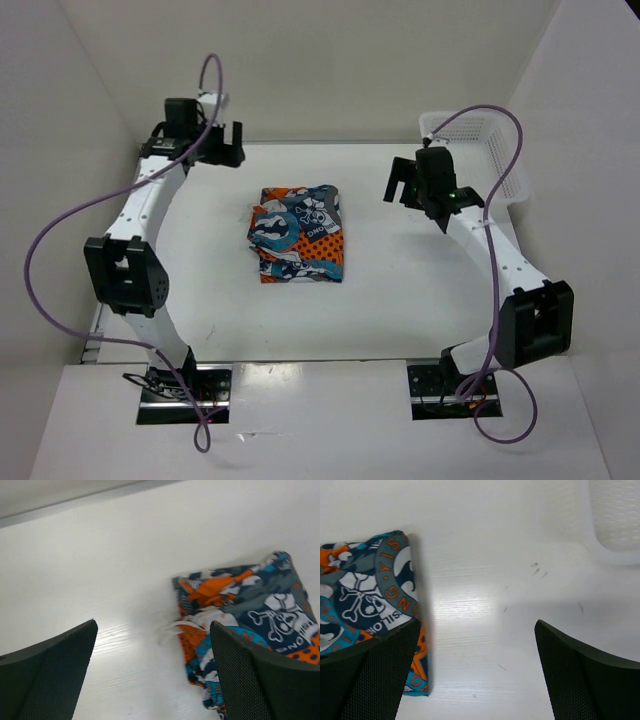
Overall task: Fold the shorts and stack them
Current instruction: Fold the shorts
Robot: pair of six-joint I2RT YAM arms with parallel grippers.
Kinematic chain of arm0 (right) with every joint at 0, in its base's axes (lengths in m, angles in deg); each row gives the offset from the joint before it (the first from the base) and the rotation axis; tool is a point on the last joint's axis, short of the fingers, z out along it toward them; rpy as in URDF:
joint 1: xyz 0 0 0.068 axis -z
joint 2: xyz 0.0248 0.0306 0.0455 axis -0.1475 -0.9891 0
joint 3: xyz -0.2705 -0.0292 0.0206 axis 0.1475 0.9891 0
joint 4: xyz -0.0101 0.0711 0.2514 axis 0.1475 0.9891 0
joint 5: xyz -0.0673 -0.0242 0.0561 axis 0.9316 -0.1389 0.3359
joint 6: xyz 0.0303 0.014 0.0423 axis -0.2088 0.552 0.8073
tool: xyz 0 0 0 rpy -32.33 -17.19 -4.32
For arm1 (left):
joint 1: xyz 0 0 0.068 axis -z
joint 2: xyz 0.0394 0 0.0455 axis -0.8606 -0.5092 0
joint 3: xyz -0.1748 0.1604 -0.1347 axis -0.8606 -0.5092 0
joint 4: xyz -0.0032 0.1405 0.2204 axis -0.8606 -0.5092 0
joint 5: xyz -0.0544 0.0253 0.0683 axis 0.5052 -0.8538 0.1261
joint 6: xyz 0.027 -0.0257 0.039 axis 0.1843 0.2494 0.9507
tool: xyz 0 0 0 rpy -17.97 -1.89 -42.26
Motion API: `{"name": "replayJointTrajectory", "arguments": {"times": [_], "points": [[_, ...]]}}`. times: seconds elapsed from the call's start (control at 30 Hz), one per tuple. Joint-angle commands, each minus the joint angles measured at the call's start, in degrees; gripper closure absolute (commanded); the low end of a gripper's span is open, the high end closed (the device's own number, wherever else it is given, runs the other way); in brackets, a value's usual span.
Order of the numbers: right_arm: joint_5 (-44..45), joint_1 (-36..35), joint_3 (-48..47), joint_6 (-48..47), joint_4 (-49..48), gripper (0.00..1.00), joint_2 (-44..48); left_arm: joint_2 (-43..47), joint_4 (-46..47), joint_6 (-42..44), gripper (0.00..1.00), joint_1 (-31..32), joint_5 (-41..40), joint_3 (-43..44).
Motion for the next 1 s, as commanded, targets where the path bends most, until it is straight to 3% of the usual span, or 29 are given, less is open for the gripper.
{"name": "replayJointTrajectory", "arguments": {"times": [0.0, 0.2, 0.97], "points": [[5.7, 1.0, -2.3, -1.0, 5.5, 0.00, 3.2, 3.5, 1.9, 0.2, 0.00, -5.5, -2.1, -1.0], [2.8, 5.8, -0.6, -1.7, 4.8, 0.00, 7.8, 6.8, 4.4, 0.2, 0.00, -11.3, -1.0, -9.4], [1.6, 5.8, 1.7, -2.2, 3.8, 0.00, 10.6, 8.4, 4.4, 0.2, 0.00, -12.0, 0.5, -9.9]]}}
